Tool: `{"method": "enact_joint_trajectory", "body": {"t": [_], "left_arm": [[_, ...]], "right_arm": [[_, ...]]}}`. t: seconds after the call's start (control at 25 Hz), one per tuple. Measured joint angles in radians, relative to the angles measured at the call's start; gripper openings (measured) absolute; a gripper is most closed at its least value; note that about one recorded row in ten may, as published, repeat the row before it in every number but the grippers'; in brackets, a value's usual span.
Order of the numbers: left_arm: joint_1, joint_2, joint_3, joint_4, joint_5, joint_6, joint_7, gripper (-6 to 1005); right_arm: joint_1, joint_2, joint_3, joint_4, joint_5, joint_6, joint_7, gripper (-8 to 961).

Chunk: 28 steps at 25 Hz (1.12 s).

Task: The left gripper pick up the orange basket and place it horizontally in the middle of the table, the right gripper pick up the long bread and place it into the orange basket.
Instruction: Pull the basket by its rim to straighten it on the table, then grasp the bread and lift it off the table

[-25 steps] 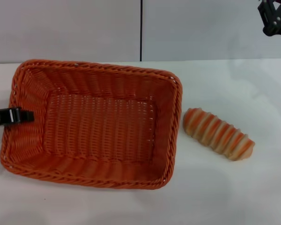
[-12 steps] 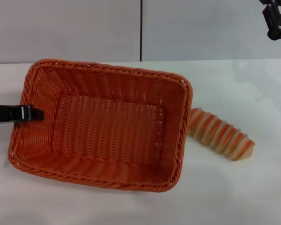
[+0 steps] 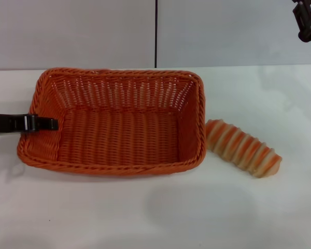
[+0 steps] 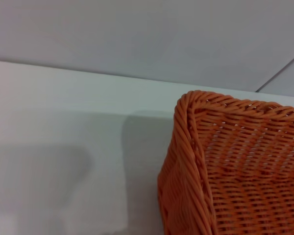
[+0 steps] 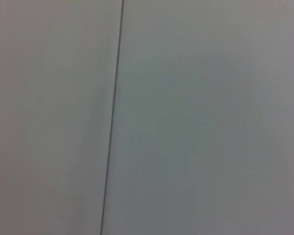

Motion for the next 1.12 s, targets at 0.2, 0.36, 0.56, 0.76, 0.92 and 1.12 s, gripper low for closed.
{"method": "enact_joint_trajectory", "body": {"t": [0.2, 0.36, 0.56, 0.76, 0.92, 1.12], "left_arm": [[-0.004, 0.001, -0.019, 0.015, -0.002, 0.018, 0.0, 435], [-0.006, 0.001, -0.034, 0.038, -0.009, 0.031, 0.0, 530], [-0.015, 0.004, -0.1, 0.07, -0.029, 0.067, 0.021, 565], [-0.025, 0.003, -0.319, -0.024, -0.286, 0.077, 0.287, 579], [-0.025, 0.002, -0.364, -0.073, -0.36, 0.072, 0.382, 590], [-0.018, 0.001, -0.441, -0.258, -0.587, 0.058, 0.687, 604]], "right_arm": [[0.0, 0.002, 0.001, 0.0, 0.001, 0.0, 0.0, 169], [-0.002, 0.008, 0.001, -0.005, 0.002, 0.0, 0.0, 171], [-0.025, 0.028, 0.0, -0.044, 0.005, 0.0, 0.044, 174], [-0.085, 0.068, -0.002, -0.169, 0.002, 0.004, 0.199, 177], [-0.128, 0.081, -0.006, -0.256, 0.0, 0.009, 0.32, 179], [-0.201, 0.08, -0.019, -0.41, -0.057, 0.011, 0.594, 182]]}}
